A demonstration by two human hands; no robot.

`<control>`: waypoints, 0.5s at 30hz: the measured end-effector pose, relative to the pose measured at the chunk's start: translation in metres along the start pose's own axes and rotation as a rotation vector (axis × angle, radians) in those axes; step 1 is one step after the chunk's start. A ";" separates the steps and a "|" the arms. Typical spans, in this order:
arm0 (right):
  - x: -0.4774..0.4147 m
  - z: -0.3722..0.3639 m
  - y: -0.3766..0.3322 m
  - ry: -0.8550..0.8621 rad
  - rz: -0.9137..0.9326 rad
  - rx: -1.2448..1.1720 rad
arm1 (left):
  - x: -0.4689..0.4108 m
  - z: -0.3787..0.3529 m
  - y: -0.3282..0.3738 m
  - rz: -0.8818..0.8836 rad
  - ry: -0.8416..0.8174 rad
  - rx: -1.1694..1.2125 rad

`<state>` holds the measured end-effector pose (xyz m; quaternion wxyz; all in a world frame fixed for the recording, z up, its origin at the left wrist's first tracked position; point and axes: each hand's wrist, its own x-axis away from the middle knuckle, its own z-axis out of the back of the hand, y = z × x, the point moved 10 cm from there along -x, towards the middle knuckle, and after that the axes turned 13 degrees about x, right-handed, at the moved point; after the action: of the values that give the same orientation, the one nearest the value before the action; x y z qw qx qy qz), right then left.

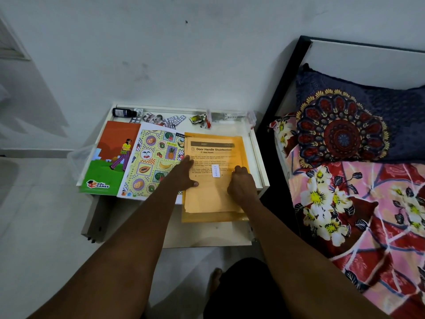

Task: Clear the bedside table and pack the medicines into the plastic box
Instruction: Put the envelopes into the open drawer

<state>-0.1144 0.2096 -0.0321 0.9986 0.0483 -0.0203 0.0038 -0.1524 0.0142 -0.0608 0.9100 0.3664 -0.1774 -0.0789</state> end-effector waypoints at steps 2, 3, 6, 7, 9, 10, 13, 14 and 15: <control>0.001 -0.001 -0.005 -0.005 0.031 0.035 | 0.000 -0.001 0.001 -0.005 0.000 -0.012; 0.001 0.000 -0.005 -0.007 0.030 0.040 | 0.000 0.000 0.001 -0.003 0.000 -0.015; 0.001 0.002 0.000 -0.031 -0.011 -0.001 | 0.001 0.000 0.001 -0.002 0.000 -0.011; 0.001 0.003 0.003 -0.047 -0.024 -0.010 | 0.001 0.000 0.003 -0.004 0.001 -0.015; 0.004 0.004 0.009 -0.097 -0.044 -0.017 | 0.006 0.001 0.007 -0.010 0.001 -0.031; 0.007 0.004 0.014 -0.120 -0.065 -0.040 | 0.010 0.002 0.009 -0.015 0.005 -0.030; 0.018 0.009 0.038 -0.128 -0.262 -0.260 | 0.026 0.015 0.017 -0.069 0.079 0.054; 0.023 0.011 0.049 -0.100 -0.364 -0.336 | 0.030 0.023 0.020 -0.094 0.148 0.074; 0.031 0.009 0.060 -0.089 -0.465 -0.388 | 0.035 0.031 0.021 -0.089 0.231 0.080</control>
<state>-0.0844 0.2684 -0.0157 0.9614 -0.1399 -0.0525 -0.2309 -0.1318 0.0004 -0.0163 0.9046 0.4166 -0.0579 -0.0692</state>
